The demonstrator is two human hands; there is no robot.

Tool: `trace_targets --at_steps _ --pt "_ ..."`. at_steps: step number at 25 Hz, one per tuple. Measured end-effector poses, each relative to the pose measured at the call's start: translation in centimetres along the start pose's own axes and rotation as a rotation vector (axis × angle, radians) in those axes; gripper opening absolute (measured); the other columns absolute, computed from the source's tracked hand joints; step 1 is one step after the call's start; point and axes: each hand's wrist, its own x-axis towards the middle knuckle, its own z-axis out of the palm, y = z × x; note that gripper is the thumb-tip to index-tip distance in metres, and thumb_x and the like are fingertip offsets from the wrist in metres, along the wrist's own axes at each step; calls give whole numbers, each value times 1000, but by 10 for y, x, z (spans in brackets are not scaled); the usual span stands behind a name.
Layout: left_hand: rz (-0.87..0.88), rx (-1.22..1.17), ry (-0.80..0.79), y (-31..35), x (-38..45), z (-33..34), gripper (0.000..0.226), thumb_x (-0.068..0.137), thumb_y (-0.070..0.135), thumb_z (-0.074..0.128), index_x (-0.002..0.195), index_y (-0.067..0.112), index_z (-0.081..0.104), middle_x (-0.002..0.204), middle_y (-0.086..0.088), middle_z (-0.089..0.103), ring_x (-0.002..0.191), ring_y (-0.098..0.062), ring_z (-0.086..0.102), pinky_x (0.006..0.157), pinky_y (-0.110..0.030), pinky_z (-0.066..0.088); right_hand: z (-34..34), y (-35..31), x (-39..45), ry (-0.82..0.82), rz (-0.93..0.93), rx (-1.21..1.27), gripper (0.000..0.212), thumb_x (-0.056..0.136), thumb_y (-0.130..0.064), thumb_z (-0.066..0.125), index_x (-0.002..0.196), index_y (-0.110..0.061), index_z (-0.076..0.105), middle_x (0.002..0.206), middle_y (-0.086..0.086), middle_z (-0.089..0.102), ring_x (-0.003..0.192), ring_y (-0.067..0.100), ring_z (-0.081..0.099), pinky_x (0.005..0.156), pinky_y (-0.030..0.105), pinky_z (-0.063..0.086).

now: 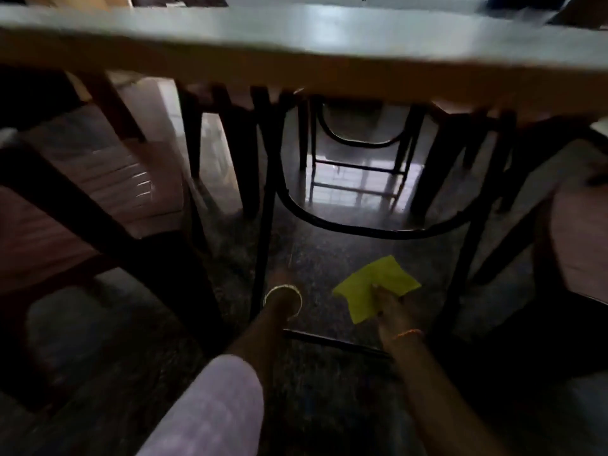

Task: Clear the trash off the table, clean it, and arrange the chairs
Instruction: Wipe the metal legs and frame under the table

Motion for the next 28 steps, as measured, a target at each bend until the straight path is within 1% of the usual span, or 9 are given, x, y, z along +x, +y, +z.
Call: trace_targets --at_steps 5,7,10,12,18,20,23,26,28 --pt "146 -41 393 12 40 -16 45 86 20 59 123 -3 49 126 -24 49 119 -38 48 99 -37 39 28 17 57 -172 -141 0 21 93 9 43 94 -5 58 66 7 68 59 20 65 52 30 56" --pt "272 -92 533 18 33 -16 37 81 18 59 111 -1 52 119 -22 50 112 -39 51 93 -40 44 36 14 68 -145 -132 54 21 91 7 51 100 -10 61 84 3 70 71 18 66 49 28 56" --pt "391 -203 635 33 35 -31 50 76 28 64 118 6 47 118 -16 50 111 -37 51 90 -43 46 49 9 78 -163 -225 20 41 88 7 57 128 -1 51 114 14 59 99 32 60 72 42 56" --pt "453 -245 528 44 52 -50 61 76 25 63 132 15 40 122 -10 56 113 -33 54 94 -42 46 61 6 79 -179 -346 -95 44 86 8 58 129 3 48 117 21 58 110 36 57 87 48 49" --pt "532 -107 157 54 100 -89 50 85 2 60 132 6 44 123 -24 60 86 -12 68 74 -23 51 162 -30 37 -307 -704 -148 38 89 0 59 126 -1 53 122 20 61 111 33 59 91 37 49" --pt "531 -126 73 54 108 -92 55 83 2 64 134 7 44 124 -23 59 104 -26 65 86 -32 53 208 -58 15 -242 -810 -56 33 90 -6 58 124 -5 59 119 18 65 111 33 60 94 34 50" --pt "556 -115 75 53 112 -93 53 81 8 69 130 13 51 123 -16 61 109 -30 61 85 -26 48 256 -88 -15 -96 -1229 65 36 86 7 51 118 -1 64 121 20 64 116 31 59 92 8 41" --pt "554 -111 90 51 117 -89 47 80 10 69 125 15 56 117 -13 64 106 -27 62 81 -23 45 271 -71 -9 -62 -1643 -214 53 77 18 44 127 3 54 139 26 46 127 38 48 102 19 35" --pt "554 -140 62 53 119 -90 45 80 9 69 124 15 57 116 -14 65 103 -27 63 84 -26 50 267 -51 14 -120 -1706 -377 54 82 15 46 135 2 45 145 23 39 126 35 48 102 12 32"
